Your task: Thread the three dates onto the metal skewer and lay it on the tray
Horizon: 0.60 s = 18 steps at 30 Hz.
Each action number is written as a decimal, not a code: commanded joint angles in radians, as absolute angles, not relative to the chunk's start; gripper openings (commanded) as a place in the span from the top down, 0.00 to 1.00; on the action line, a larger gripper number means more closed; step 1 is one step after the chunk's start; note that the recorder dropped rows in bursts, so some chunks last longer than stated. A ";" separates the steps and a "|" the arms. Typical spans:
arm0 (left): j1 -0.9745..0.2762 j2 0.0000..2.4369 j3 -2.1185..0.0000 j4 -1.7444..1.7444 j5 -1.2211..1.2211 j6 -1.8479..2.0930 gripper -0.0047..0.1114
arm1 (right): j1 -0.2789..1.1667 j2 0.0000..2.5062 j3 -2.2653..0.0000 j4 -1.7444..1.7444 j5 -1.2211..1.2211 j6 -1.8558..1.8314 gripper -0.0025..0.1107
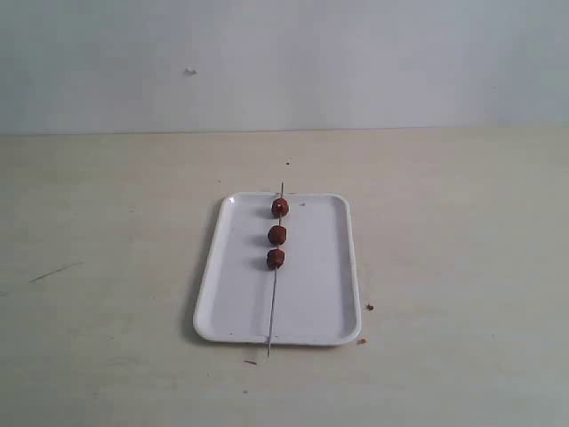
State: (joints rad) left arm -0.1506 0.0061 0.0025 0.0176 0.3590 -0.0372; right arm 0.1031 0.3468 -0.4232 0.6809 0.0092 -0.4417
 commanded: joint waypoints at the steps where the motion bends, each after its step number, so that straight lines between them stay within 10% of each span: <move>1: -0.148 0.000 0.000 0.021 0.356 -0.043 0.96 | 0.105 0.343 -0.416 0.665 0.011 -0.464 0.98; 18: -0.148 0.000 0.000 0.021 0.356 -0.038 0.96 | -0.113 0.086 -0.164 0.542 0.058 -0.703 0.98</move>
State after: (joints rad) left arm -0.1506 0.0061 0.0025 0.0176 0.3590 -0.0372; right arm -0.1072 0.0905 -0.2067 0.5227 0.0533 -0.7164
